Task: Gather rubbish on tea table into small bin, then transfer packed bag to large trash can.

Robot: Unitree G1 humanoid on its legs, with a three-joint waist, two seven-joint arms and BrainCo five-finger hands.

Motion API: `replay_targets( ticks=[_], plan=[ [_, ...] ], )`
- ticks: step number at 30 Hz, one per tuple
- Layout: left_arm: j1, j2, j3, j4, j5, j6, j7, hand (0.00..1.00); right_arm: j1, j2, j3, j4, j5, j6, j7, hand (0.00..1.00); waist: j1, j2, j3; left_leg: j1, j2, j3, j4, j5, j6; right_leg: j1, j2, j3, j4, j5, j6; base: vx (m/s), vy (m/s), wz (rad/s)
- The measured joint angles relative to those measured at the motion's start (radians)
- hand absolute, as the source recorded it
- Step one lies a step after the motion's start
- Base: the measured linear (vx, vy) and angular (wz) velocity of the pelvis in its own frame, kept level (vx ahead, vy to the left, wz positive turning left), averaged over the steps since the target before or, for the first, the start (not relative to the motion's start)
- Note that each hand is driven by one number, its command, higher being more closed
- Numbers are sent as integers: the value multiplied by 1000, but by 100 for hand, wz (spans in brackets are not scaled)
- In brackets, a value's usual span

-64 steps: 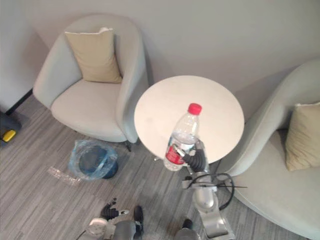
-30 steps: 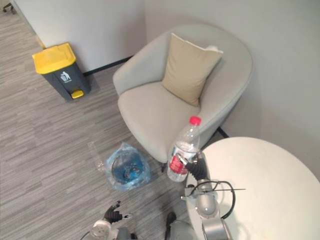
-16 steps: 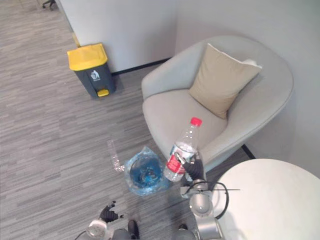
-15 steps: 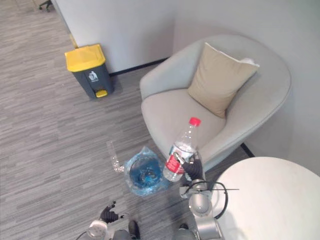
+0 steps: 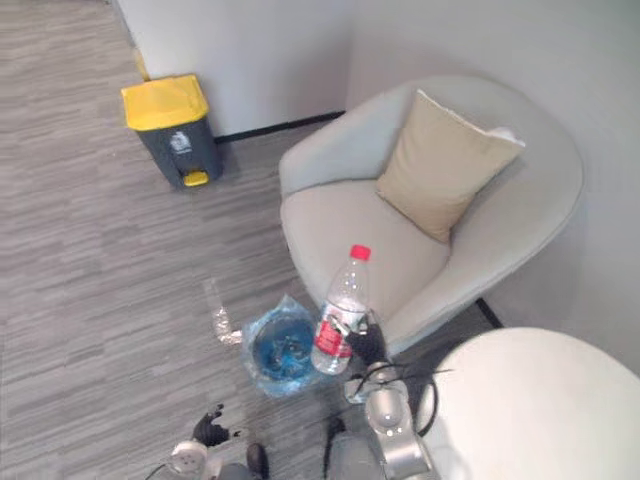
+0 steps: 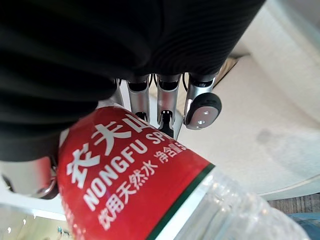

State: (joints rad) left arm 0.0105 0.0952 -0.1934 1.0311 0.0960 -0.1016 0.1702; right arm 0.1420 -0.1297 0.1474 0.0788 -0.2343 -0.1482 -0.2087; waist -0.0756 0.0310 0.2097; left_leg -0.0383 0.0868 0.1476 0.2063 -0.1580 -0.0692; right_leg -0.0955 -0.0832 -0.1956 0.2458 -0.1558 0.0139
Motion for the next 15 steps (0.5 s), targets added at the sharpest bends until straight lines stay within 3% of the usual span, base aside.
replay_targets(
  ticks=[4, 5, 8, 9, 10, 13, 15],
  plan=[
    [-1, 2, 29, -23, 5, 0, 2, 0, 24, 2, -19, -41, 0, -1, -4, 100, 29, -7, 10, -67, 55, 17, 268, -44, -6, 136, 21, -19, -93, 8, -12, 222, -72, 20],
    [0, 2, 32, -23, 5, 0, 2, 0, 22, 2, -19, -43, 0, -2, -5, 100, 29, -8, 9, -66, 62, 28, 271, -55, -13, 143, 21, -17, -96, 8, -12, 173, 20, -8],
    [1, -1, 37, -27, 9, 0, 1, 0, 4, 2, -29, -42, 0, -1, -9, 100, 30, -6, 14, -74, 93, 31, 152, -64, -16, 151, 6, 5, -95, 7, -11, 147, 102, -20],
    [2, -5, 38, -27, 12, 0, 2, 0, 8, 0, -30, -41, 0, 0, -9, 100, 29, 8, 9, -70, 91, 8, 38, 20, -16, 151, 2, 11, -93, 2, 0, 138, 178, -20],
    [4, -7, 40, -28, 15, 0, 2, 0, 10, 2, -29, -26, -1, 0, -9, 100, 32, 7, 7, -52, 85, -26, -15, 80, -65, 156, -2, 28, -95, -16, 32, 168, 209, -11],
    [1, 9, 38, -28, 21, 0, 2, 0, 28, 34, -18, -15, -3, 2, -5, 100, 37, -14, 6, -45, 33, -18, -29, 76, -57, 153, -51, 45, -95, -8, 51, 113, 175, 0],
    [1, 10, 38, -28, 21, 0, 2, 0, 26, 38, -14, -15, -4, 2, -5, 100, 37, -12, 7, -37, 24, -13, -30, 69, -45, 157, -60, 53, -93, -8, 52, 66, 121, -4]
  ],
)
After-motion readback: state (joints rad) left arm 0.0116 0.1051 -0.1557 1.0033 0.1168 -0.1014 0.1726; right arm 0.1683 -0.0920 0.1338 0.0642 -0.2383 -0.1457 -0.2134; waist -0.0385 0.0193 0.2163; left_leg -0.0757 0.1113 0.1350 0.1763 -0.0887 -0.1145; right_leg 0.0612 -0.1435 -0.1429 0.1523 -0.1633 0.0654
